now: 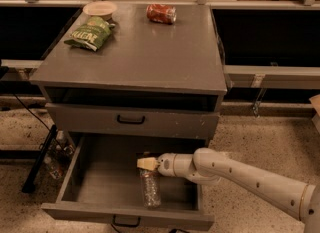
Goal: Place water bottle into middle drawer
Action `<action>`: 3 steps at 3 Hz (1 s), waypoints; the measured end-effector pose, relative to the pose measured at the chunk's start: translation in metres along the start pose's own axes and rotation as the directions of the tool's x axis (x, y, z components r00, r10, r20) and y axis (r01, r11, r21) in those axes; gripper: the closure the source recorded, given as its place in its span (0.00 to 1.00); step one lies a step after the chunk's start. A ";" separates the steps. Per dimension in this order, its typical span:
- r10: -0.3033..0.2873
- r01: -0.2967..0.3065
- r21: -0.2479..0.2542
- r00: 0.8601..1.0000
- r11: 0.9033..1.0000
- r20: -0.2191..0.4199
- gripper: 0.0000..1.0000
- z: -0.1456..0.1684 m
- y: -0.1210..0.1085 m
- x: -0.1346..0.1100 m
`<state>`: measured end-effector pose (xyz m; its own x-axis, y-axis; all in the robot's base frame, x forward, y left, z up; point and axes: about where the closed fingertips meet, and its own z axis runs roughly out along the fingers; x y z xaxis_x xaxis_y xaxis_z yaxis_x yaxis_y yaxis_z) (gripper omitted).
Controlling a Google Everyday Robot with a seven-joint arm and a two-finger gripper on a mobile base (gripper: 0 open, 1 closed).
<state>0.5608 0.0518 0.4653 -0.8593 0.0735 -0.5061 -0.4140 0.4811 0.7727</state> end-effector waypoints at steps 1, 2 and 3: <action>0.039 -0.039 -0.027 0.999 0.999 -0.006 1.00 0.028 -0.030 0.010; 0.039 -0.039 -0.027 0.999 0.999 -0.006 1.00 0.028 -0.030 0.010; 0.096 -0.096 -0.034 0.995 0.995 -0.006 1.00 0.048 -0.058 0.021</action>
Offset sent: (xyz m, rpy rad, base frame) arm 0.0203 0.0115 -0.0575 0.0467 0.0478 -0.0014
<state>0.5812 0.0673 0.3917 -0.8966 0.1143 -0.4279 -0.3400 0.4415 0.8304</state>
